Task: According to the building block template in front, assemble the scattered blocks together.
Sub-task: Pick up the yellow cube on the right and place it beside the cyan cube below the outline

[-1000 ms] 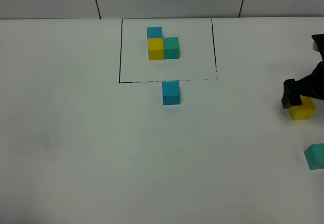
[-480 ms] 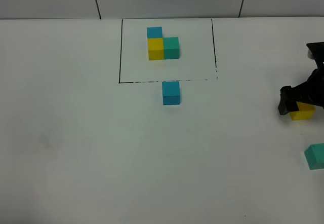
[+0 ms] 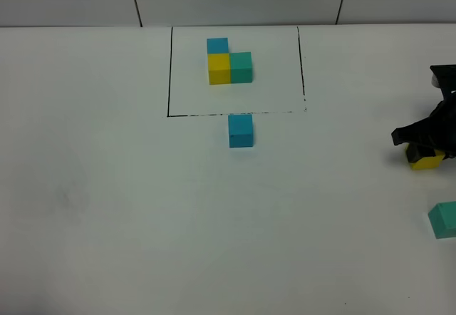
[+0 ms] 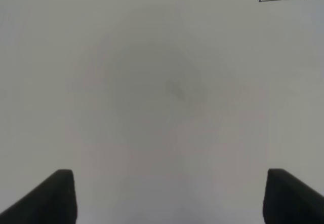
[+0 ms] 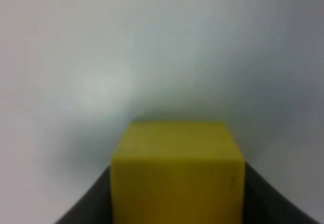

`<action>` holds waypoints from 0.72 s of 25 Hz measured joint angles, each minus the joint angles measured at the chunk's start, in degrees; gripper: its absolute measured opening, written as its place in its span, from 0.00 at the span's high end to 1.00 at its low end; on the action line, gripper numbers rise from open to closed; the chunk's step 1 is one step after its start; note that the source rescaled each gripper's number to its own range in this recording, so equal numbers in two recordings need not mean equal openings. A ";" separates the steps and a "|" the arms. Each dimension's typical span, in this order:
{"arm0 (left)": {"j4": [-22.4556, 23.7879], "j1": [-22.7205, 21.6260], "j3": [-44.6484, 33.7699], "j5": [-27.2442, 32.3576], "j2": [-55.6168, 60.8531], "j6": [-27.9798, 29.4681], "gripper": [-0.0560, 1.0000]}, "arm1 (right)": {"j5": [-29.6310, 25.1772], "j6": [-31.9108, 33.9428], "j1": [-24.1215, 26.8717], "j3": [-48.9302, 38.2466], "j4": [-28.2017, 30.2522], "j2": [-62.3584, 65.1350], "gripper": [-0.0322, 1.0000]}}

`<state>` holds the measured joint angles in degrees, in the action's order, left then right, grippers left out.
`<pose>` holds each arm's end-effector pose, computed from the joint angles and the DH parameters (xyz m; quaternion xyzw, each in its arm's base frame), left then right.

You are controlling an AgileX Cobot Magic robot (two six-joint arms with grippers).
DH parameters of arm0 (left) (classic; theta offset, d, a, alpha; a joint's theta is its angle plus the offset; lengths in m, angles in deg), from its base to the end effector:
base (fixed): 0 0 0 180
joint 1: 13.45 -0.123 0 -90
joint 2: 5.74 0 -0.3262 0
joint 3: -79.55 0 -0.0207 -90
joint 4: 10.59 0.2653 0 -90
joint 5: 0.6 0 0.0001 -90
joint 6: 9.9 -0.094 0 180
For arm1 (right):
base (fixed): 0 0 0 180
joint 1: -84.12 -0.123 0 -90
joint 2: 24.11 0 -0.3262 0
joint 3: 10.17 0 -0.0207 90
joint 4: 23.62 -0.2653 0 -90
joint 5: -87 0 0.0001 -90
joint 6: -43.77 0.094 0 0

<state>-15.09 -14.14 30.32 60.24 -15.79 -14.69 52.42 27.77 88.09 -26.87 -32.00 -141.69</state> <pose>-0.0225 -0.0067 0.2862 0.0315 0.8653 -0.0154 0.5000 0.3735 -0.0181 0.1499 -0.0485 0.9930 0.0296 0.1035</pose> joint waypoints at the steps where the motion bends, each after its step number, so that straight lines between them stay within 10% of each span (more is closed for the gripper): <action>1: 0.00 0.00 0.00 0.00 0.00 0.00 0.01 | -0.86 0.16 -0.45 0.12 0.18 0.08 0.95; 6: 0.00 0.00 0.00 0.00 0.00 0.00 0.01 | -6.06 7.82 -8.45 0.35 0.38 5.95 0.95; 18: 0.00 0.00 0.00 0.00 0.00 0.02 0.01 | -13.25 57.21 -42.02 9.57 17.05 7.68 0.95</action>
<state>-15.09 -14.14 30.32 60.24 -15.79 -14.67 39.17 84.98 46.07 -17.30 -14.95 -134.01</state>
